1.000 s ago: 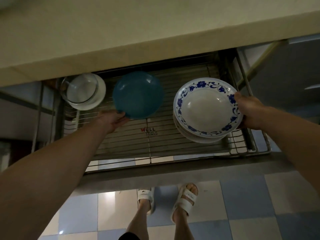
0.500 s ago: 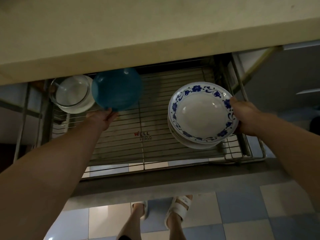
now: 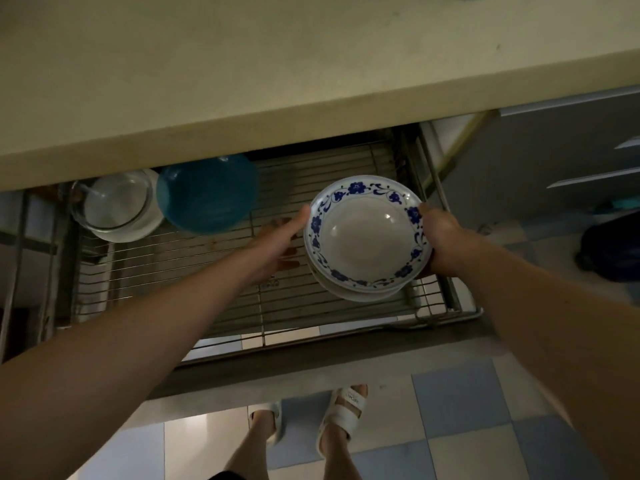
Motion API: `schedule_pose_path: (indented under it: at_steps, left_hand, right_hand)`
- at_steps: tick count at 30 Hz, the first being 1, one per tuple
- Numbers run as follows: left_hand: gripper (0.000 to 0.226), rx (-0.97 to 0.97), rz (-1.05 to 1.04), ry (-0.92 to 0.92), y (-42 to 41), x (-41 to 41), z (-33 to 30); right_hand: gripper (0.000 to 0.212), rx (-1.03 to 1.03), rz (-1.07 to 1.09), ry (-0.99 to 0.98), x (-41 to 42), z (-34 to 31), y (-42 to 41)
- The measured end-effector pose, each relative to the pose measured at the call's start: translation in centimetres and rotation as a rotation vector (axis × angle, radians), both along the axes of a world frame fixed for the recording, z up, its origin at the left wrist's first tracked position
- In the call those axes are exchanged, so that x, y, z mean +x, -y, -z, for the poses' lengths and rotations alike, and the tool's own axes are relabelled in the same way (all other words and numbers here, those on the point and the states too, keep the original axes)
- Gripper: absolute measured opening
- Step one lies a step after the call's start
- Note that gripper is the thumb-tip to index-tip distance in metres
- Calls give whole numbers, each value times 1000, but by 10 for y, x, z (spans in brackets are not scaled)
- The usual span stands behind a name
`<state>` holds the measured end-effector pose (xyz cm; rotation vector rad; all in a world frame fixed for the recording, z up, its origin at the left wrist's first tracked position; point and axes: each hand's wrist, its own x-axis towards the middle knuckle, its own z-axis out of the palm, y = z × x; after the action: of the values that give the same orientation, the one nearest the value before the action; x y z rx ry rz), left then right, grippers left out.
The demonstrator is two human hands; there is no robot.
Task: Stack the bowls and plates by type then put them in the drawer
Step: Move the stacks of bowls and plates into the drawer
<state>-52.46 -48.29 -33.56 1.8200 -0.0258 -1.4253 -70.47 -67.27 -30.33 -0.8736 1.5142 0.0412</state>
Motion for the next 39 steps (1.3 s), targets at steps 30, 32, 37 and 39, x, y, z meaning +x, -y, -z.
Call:
schedule_pose_path:
  at_steps: [30, 32, 37, 39]
  left_hand:
    - [46, -236, -284, 54, 111, 42, 0]
    - [44, -253, -318, 55, 121, 48, 7]
    - [46, -310, -394, -73, 131, 45, 17]
    - [45, -318, -406, -80, 133, 43, 17]
  right_hand:
    - [48, -50, 270, 153, 60, -2, 30]
    - [37, -92, 302, 166, 65, 2, 36]
    - [29, -156, 313, 171, 63, 13, 40]
    - [28, -176, 295, 172, 63, 15, 40]
